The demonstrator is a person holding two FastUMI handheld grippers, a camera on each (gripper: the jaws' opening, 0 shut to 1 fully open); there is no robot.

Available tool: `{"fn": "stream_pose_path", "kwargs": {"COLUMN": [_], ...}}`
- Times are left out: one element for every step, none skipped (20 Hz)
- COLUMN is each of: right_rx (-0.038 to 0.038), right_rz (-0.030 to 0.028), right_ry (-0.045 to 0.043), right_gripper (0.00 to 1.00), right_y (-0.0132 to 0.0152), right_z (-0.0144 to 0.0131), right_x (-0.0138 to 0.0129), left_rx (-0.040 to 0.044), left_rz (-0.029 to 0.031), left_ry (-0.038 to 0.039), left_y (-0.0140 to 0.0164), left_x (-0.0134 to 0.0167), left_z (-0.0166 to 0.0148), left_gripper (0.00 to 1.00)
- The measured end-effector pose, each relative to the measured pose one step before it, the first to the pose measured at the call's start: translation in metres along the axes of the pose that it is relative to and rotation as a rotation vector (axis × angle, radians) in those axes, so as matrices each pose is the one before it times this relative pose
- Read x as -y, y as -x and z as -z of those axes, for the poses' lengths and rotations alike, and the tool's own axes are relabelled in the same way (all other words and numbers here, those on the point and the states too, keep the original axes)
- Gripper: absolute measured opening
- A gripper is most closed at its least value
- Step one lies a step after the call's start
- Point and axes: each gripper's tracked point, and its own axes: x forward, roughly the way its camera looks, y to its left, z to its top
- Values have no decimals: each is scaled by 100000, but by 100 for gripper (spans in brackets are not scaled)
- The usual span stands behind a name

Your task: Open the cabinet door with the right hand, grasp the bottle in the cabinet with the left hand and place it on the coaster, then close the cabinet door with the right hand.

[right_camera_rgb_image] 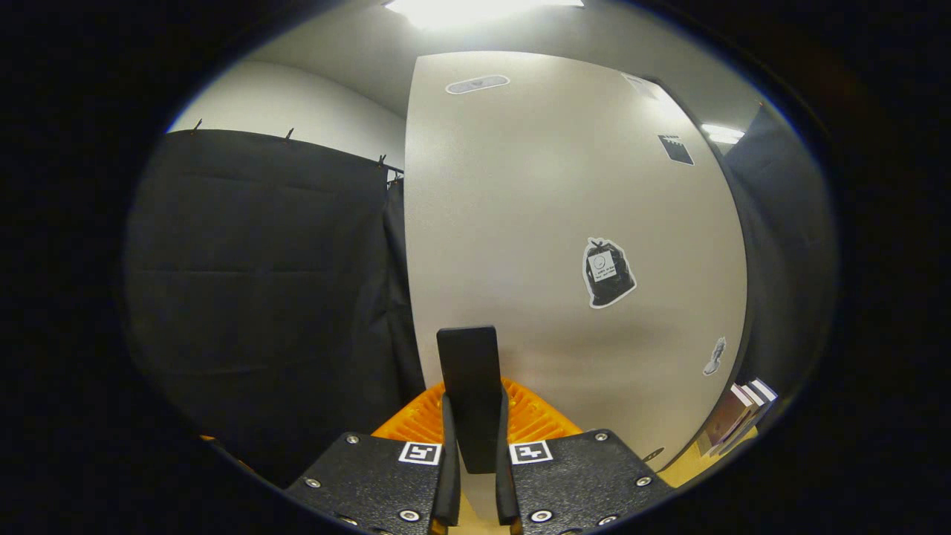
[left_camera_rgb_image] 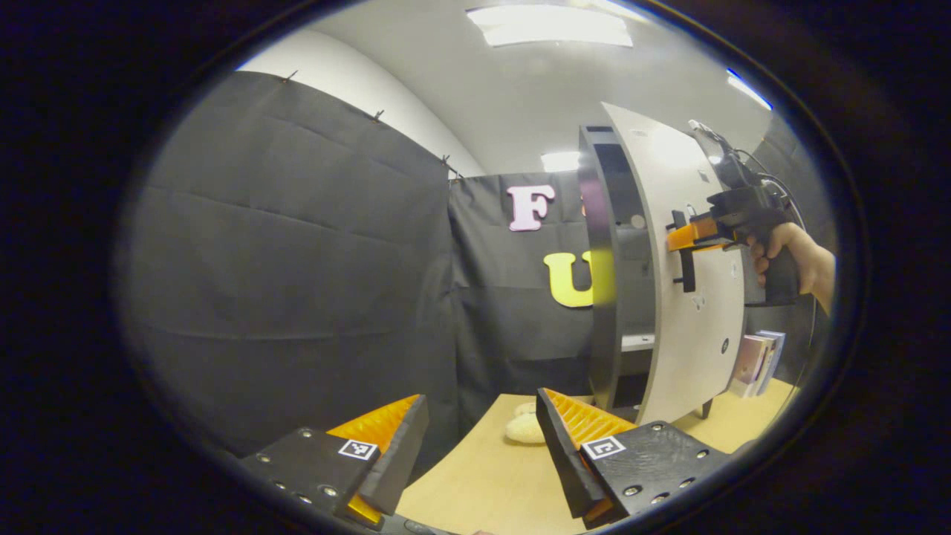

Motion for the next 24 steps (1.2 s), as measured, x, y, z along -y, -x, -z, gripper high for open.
{"fn": "stream_pose_path", "kwargs": {"right_rx": [-474,-360,-258,-120,238,189,167,45,-267,85,380,305,196,25,-119,-20,82,53,-168,-42,214,302,380,461], "right_rz": [-695,-808,-783,-573,-438,-285,123,155,-36,2,12,-2,106,140,-6,-224,-220,-31,131,333,505,422,372,481], "right_ry": [-164,-205,-301,-140,244,548,50,171,249,43,447,579,132,-121,-167,-108,213,201,204,101,448,413,-11,-206], "right_gripper": [19,19,19,19,19,19,19,19,19,19,19,19,19,19,19,19,19,19,19,19,19,19,19,19], "right_y": [300,244,335,316,348,347,382,314,251,263,200,172,222,207,227,234,222,178,256,231,208,202,133,132], "right_z": [-14,74,-72,61,-57,-41,-141,-8,-1,11,-41,-88,-77,14,-17,25,-67,-37,-15,41,-37,-42,-83,-12], "right_x": [118,93,170,155,156,42,113,89,140,84,112,69,180,84,151,118,175,119,209,177,261,245,208,182], "left_rx": [277,-481,-311,102,-147,24,219,-38,-394,-501,-226,5,112,-35,114,243,233,352,273,375,374,18,-213,-185], "left_rz": [1786,1678,1256,1022,1066,998,1275,1119,1092,1214,1165,1136,1189,1322,1495,1415,1400,1520,1535,1576,1416,1407,1371,1297], "left_ry": [655,359,100,196,451,678,743,457,148,-94,-303,-334,-121,80,198,53,9,60,104,132,36,96,213,203], "left_y": [-134,-238,-432,-209,-87,-264,-50,-129,-135,-219,-256,-292,-239,-306,-38,-305,-298,-178,-322,-437,-426,-439,-350,-405], "left_x": [755,681,505,590,552,567,677,614,609,613,640,676,826,786,808,843,884,978,894,941,892,893,876,721], "left_z": [-63,111,280,12,-64,-92,83,122,89,178,29,-208,-224,-93,18,-149,-177,-236,-183,-87,-118,120,17,135], "left_gripper": [84,88,88,80,84,80,80,80,84,84,80,80,84,84,80,80,80,80,80,84,84,84,84,80]}}
